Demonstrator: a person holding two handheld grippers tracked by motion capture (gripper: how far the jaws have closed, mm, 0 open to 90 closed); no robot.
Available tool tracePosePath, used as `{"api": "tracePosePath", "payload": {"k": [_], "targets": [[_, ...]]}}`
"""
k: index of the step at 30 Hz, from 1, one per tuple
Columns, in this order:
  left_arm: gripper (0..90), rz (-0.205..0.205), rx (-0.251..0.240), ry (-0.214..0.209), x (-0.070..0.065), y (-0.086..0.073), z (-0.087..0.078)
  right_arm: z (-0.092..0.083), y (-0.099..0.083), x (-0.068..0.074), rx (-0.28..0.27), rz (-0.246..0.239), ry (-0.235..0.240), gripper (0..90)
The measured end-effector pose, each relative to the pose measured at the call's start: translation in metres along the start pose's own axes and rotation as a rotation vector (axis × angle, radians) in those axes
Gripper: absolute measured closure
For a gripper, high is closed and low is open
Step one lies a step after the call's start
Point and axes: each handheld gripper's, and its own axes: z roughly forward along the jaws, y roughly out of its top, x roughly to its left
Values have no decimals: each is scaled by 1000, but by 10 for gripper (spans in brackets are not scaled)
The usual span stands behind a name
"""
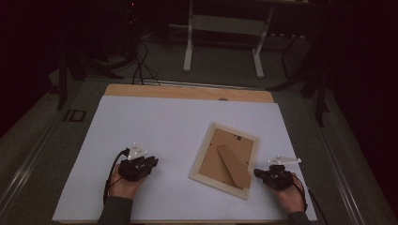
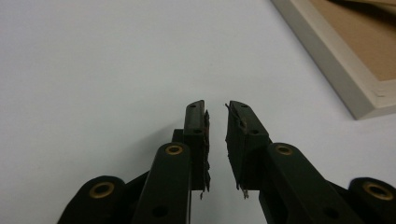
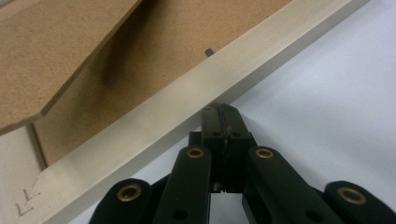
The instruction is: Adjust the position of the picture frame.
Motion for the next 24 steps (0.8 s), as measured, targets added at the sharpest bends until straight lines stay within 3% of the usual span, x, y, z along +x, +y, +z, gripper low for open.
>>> {"api": "tracePosePath", "payload": {"k": [1,2,5,11,24], "targets": [[784,6,3,-8,0,0,0,0,0,0,0,0,0,900],[790,14,3,-47,-2,1,0,1,0,0,0,-2,6,900],[798,48,4,-78,-10,2,1,1,0,1,-2,-5,12,900],[809,80,26,-75,-19,3,7,3,2,3,-2,-13,17,900],[893,106,43,-103,-27,2,13,7,4,9,-5,-38,29,900]]}}
